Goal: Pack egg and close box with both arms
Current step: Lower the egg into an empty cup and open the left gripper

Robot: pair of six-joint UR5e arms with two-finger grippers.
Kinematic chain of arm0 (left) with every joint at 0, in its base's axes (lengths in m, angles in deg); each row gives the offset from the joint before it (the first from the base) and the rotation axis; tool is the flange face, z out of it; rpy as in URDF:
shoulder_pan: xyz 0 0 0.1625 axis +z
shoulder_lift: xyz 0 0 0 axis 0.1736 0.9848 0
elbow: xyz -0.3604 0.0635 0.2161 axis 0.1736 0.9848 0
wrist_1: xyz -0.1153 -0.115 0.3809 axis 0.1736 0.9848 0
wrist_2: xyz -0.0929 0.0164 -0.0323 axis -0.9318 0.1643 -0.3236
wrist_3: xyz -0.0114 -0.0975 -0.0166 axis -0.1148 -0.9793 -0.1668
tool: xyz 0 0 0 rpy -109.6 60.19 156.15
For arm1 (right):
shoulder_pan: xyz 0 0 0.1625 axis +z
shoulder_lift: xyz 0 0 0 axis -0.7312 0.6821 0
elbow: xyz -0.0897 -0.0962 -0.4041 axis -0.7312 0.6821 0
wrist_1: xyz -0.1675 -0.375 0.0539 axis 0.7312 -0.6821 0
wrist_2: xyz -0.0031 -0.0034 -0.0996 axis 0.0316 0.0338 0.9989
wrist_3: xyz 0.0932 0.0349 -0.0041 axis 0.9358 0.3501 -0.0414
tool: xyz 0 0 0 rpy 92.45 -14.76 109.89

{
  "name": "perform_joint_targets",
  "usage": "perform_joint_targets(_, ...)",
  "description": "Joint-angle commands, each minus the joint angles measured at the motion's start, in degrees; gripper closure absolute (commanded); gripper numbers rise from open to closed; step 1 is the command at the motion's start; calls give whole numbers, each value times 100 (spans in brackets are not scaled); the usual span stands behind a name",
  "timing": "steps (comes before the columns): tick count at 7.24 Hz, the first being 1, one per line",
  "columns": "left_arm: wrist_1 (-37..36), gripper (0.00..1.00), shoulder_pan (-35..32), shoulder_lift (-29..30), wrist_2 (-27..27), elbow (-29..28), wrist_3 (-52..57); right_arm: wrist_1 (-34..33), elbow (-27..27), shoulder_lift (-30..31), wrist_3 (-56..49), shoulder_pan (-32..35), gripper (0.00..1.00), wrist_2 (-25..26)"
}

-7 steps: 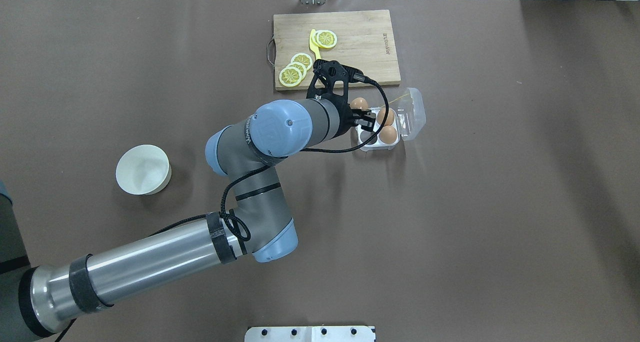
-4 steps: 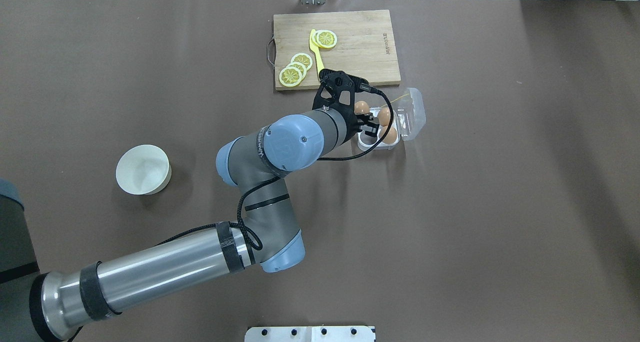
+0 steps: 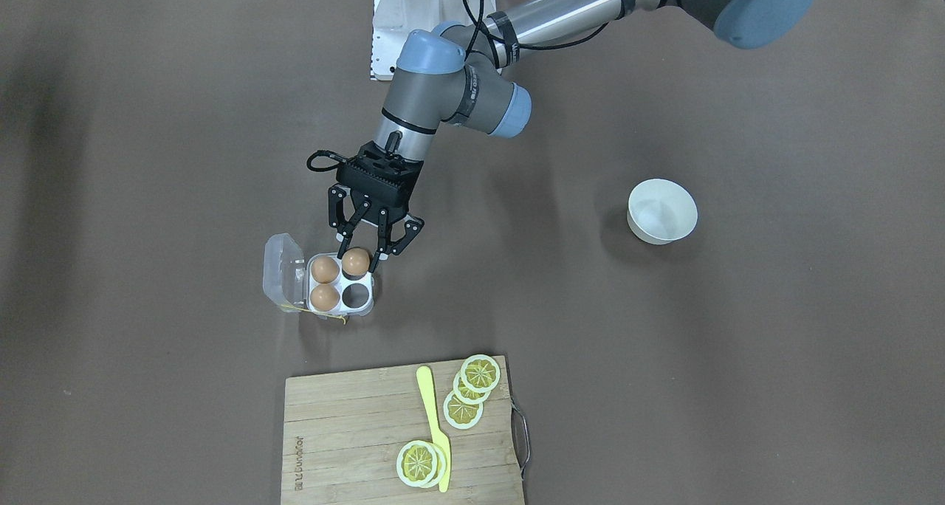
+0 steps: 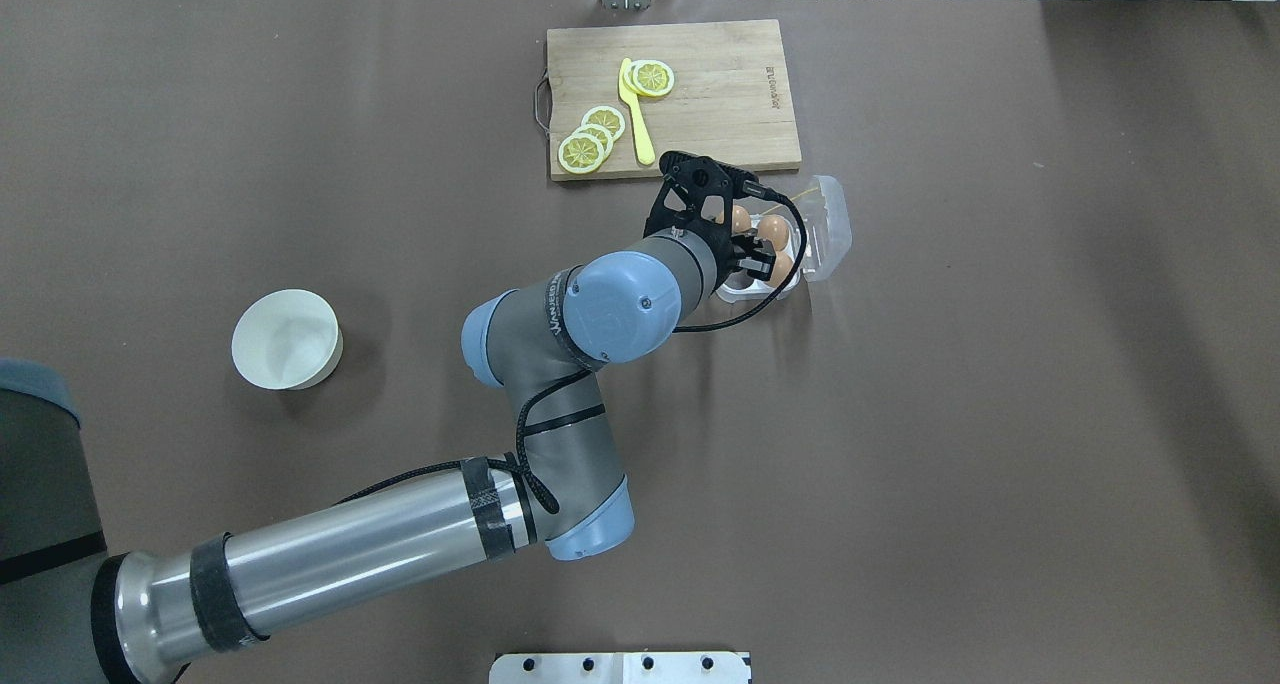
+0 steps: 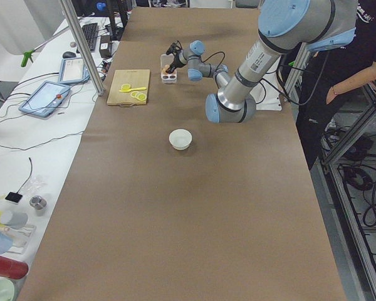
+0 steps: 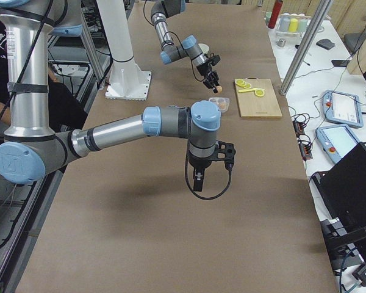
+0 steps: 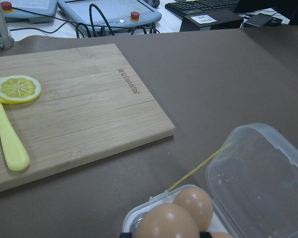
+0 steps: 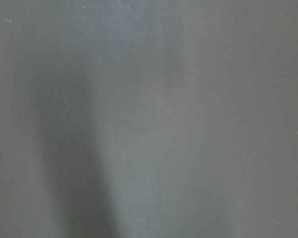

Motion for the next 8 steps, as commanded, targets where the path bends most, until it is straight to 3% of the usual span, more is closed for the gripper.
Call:
perform_joint_targets(1,0,54,5,24,81,-29,1,0,-6,-3,0,14,0,0)
perform_joint_targets(8,123,53,172,85,231,-258,18,0,-59,41,0,58,0,0)
